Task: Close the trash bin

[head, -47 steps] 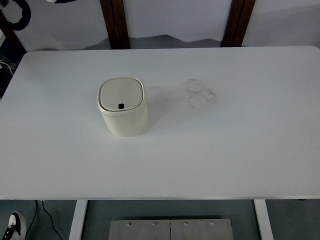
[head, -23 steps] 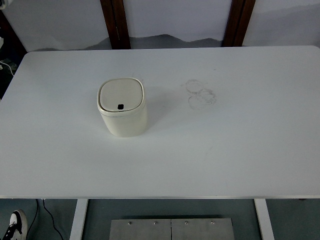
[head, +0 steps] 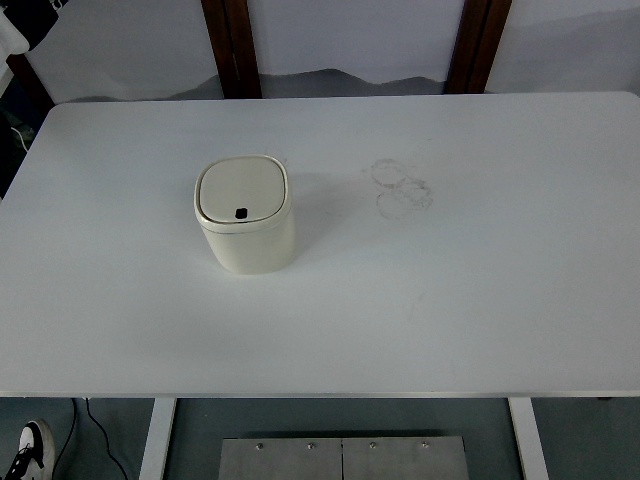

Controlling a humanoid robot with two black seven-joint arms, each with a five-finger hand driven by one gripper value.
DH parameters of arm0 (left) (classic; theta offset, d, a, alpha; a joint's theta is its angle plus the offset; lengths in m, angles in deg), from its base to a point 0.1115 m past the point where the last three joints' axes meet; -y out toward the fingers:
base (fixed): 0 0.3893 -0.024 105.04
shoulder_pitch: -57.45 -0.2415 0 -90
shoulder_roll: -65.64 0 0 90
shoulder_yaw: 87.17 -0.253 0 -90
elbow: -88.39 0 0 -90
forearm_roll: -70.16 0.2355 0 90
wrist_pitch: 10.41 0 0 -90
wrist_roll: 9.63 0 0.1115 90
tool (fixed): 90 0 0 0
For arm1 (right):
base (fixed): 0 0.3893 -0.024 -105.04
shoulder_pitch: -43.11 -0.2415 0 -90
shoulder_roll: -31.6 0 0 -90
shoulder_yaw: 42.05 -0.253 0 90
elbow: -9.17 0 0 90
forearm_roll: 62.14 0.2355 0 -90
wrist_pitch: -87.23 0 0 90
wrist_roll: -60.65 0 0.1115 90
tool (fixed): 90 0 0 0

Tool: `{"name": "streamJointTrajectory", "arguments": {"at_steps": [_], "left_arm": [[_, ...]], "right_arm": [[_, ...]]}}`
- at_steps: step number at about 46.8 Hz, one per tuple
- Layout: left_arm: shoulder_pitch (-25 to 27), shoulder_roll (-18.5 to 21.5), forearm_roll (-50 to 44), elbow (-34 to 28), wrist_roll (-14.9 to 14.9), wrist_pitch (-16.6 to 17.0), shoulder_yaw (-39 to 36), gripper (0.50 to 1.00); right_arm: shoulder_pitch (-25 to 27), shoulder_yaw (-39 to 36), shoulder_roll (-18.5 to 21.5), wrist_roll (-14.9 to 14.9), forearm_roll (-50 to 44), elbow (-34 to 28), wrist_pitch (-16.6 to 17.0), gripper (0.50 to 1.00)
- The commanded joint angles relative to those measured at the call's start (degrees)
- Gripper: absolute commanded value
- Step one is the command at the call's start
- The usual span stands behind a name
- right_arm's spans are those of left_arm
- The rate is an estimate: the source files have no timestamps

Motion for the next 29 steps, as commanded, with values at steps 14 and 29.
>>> {"name": "streamJointTrajectory", "arguments": {"at_steps": [14,29], "left_arm": [[-2.91,0.01,0.03,0.00,-0.09,0.09,0.11,1.000],[-2.91,0.09,-0.06,0.00,-0.09,0.09,0.20,1.000]], "right_arm": [[0.00,0.00,0.00,0.01,-0.09,0.00,-0.03,0.995],[0.00,0.00,0.00,0.10,-0.53,0.00,-0.03,0.995]]}}
